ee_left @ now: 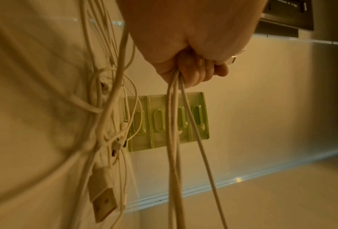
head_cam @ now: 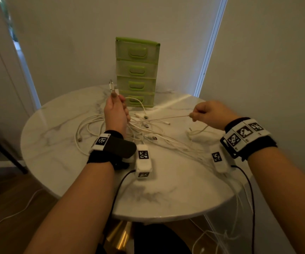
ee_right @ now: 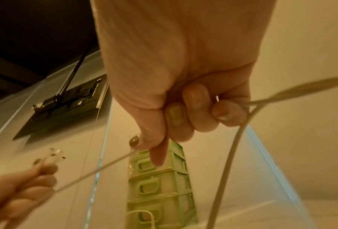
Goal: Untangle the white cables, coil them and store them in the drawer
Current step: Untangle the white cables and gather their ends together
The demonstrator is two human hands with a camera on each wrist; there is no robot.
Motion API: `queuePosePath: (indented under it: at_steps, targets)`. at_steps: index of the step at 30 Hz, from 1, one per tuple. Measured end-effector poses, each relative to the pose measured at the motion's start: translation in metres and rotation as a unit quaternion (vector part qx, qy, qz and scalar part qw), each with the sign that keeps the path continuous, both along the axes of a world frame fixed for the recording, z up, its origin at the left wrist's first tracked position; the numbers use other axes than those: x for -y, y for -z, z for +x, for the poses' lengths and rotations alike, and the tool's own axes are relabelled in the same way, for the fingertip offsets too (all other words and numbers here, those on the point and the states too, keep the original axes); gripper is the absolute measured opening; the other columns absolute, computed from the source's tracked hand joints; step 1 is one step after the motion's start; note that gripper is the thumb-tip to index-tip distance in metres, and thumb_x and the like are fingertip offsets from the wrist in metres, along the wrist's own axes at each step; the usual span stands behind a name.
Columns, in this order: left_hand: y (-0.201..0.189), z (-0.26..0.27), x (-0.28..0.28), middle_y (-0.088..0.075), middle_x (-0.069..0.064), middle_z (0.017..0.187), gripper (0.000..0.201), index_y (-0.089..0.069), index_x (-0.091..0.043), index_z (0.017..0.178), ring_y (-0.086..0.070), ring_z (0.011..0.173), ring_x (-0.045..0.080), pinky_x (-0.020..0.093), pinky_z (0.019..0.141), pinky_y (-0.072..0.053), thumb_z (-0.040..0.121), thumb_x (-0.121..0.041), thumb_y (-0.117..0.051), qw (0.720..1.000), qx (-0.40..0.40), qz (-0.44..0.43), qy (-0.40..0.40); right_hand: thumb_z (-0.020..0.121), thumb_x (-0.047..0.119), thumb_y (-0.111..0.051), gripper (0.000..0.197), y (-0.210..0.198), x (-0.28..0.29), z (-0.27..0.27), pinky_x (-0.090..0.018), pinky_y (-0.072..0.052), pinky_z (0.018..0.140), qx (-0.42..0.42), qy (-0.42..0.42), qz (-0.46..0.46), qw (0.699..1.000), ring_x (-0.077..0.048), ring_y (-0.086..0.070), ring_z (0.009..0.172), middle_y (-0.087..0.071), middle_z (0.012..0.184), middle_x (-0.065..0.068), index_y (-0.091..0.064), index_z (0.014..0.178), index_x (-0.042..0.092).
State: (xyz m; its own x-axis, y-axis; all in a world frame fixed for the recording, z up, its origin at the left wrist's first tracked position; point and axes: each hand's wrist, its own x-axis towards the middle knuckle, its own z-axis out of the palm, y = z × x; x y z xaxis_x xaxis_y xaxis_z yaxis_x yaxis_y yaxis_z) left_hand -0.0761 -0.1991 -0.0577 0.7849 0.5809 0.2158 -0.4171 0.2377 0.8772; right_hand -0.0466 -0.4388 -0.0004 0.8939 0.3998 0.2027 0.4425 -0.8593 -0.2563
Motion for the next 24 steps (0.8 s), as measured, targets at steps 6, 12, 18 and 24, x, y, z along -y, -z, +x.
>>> queuePosePath:
  at_steps: [6,12,18,24]
  targets:
    - [-0.004,-0.004,0.015,-0.041,-0.005,0.065,0.032,-0.049,-0.026,0.075,-0.033,0.052,0.009,0.025,0.049,-0.029,0.101,-0.033,-0.033,0.990,0.001,0.139,-0.004,0.096,0.017,-0.044,0.021,-0.003,-0.008,-0.005,-0.020,-0.035,0.059,0.001,-0.033,0.123,0.992,-0.009,-0.044,0.063,-0.052,0.073,0.006,-0.063,0.088,0.012]
    - [-0.006,-0.014,0.047,-0.050,-0.002,0.069,0.014,-0.059,-0.025,0.078,-0.042,0.056,0.007,0.019,0.052,-0.038,0.085,-0.035,-0.065,0.948,-0.018,0.296,0.113,0.093,0.018,-0.051,0.019,0.003,-0.049,-0.008,-0.008,-0.036,0.055,0.016,-0.110,0.103,0.989,0.001,-0.046,0.055,-0.053,0.065,0.005,-0.064,0.088,0.005]
    - [-0.003,-0.014,0.043,-0.054,0.000,0.063,0.020,-0.061,-0.019,0.066,-0.045,0.056,0.012,0.024,0.052,-0.039,0.082,-0.026,-0.070,0.953,-0.066,0.274,0.111,0.089,0.018,-0.058,0.009,0.001,-0.046,-0.004,-0.009,-0.041,0.054,-0.005,-0.105,0.139,0.985,0.000,-0.051,0.054,-0.054,0.061,0.006,-0.059,0.081,0.016]
    - [-0.012,-0.008,0.011,-0.039,-0.002,0.056,0.019,-0.054,-0.020,0.069,-0.032,0.041,0.009,0.021,0.041,-0.027,0.086,-0.023,-0.062,0.997,-0.060,0.051,-0.010,0.092,0.013,-0.053,0.013,-0.005,0.006,0.006,-0.023,-0.043,0.064,-0.059,-0.046,0.215,0.974,-0.010,-0.046,0.058,-0.051,0.064,-0.001,-0.064,0.093,0.007]
